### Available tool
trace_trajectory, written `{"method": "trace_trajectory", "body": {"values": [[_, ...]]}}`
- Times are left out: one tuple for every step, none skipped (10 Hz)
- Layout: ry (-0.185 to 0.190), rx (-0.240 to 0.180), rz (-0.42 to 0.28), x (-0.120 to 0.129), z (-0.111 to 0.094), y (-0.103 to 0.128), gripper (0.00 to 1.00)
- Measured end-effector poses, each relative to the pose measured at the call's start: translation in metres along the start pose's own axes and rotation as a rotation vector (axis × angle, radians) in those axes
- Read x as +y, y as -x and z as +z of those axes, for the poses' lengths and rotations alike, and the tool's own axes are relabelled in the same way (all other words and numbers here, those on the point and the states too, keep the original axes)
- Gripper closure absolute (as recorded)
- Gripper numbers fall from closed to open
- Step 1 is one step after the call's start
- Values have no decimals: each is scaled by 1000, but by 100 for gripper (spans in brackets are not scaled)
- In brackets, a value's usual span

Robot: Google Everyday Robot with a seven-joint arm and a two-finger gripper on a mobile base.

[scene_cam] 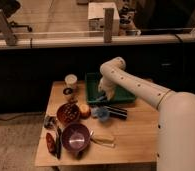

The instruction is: Wipe tray with sponge

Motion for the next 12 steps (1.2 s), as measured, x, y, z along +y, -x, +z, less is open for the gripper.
{"method": "trace_trajectory", "body": {"values": [[-2, 1, 0, -1, 0, 0, 80], [-7, 4, -3, -4, -4, 1, 88], [-15, 11, 1, -7, -13, 0, 97], [-21, 15, 6, -11, -26, -2, 100], [-28, 21, 17, -14, -40, -5, 97], [-33, 22, 23, -17, -48, -7, 92], [-34, 20, 33, -18, -53, -10, 80], [-33, 16, 38, -19, -53, -11, 71], [-28, 7, 45, -19, -51, -13, 59], [-22, -2, 50, -19, -48, -14, 50], [-12, -11, 55, -19, -44, -15, 38], [-5, -15, 55, -20, -42, -15, 31]]}}
